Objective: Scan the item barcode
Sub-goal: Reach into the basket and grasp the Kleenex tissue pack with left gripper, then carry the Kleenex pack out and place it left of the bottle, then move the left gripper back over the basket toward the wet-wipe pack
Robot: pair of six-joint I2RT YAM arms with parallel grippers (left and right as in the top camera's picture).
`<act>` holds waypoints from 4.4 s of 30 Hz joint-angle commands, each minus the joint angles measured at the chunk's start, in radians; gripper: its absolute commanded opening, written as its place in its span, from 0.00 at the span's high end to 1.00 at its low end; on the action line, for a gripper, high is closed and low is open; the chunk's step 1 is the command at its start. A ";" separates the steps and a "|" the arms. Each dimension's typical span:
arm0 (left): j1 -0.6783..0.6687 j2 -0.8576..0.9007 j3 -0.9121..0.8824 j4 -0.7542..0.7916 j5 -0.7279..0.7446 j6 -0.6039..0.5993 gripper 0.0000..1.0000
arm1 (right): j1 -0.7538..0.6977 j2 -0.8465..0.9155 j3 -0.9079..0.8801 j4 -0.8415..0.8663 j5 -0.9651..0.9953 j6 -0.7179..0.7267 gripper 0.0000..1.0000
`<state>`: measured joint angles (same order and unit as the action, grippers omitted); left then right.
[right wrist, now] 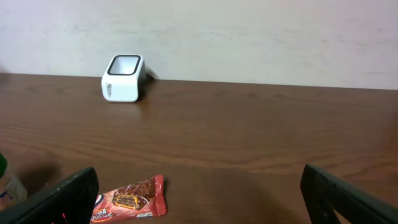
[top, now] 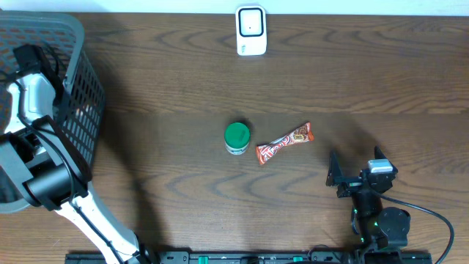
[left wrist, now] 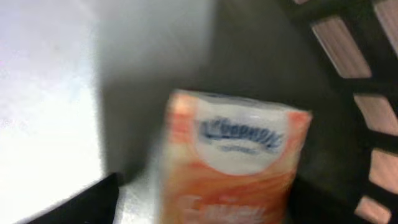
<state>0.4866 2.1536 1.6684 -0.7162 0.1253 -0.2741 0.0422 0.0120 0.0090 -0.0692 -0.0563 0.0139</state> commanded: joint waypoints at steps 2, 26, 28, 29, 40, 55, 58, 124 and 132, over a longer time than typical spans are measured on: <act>0.002 0.018 -0.010 -0.024 -0.034 0.007 0.43 | -0.009 -0.005 -0.003 -0.001 -0.002 0.000 0.01; 0.129 0.016 -0.007 -0.135 -0.117 0.008 0.02 | -0.009 -0.005 -0.003 -0.001 -0.002 0.000 0.01; 0.129 0.016 -0.007 -0.131 -0.117 0.007 0.02 | -0.009 -0.005 -0.003 -0.001 -0.002 0.000 0.01; 0.129 0.016 -0.007 -0.131 -0.118 0.007 0.02 | -0.009 -0.005 -0.003 -0.001 -0.002 0.000 0.01; 0.135 0.014 -0.002 -0.162 -0.119 0.006 0.54 | -0.009 -0.005 -0.003 -0.001 -0.002 0.000 0.01; 0.128 -0.385 0.211 -0.229 -0.068 -0.047 0.57 | -0.009 -0.005 -0.003 -0.001 -0.002 0.000 0.01; 0.103 -0.515 0.211 -0.219 -0.044 -0.119 0.57 | -0.009 -0.005 -0.003 -0.001 -0.002 -0.001 0.01; -0.811 -0.535 -0.363 -0.024 -0.189 -0.004 0.02 | -0.009 -0.005 -0.003 -0.001 -0.002 0.000 0.01; -0.650 -0.814 -0.073 -0.015 -0.354 0.019 0.02 | -0.009 -0.005 -0.003 -0.001 -0.002 -0.001 0.01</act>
<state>-0.2214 1.4254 1.5330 -0.7357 -0.1204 -0.2829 0.0422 0.0120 0.0090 -0.0696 -0.0559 0.0139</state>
